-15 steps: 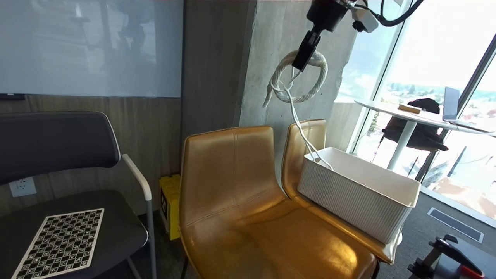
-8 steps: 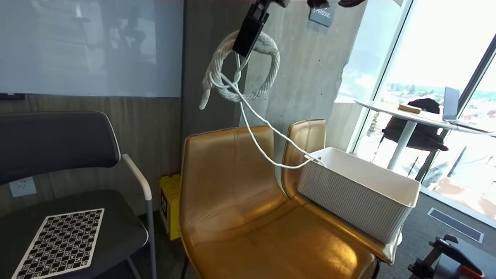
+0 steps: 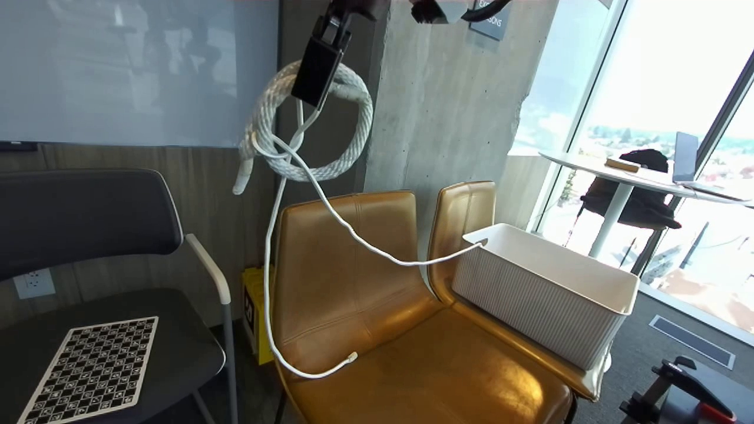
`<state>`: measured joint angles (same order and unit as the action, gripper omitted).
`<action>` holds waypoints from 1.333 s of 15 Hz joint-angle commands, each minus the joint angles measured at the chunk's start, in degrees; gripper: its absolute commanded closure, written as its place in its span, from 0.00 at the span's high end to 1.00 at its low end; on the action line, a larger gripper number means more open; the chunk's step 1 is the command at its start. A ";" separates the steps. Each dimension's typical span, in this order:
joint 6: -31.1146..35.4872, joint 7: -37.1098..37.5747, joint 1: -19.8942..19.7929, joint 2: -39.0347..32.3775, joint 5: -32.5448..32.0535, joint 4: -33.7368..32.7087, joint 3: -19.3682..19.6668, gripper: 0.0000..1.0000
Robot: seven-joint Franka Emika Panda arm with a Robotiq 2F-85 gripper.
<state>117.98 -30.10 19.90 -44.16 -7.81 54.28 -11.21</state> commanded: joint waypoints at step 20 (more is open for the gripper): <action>0.15 -2.41 -15.76 -0.84 0.58 19.90 2.16 0.00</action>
<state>116.45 -32.13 4.73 -48.00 -7.61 67.75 -8.84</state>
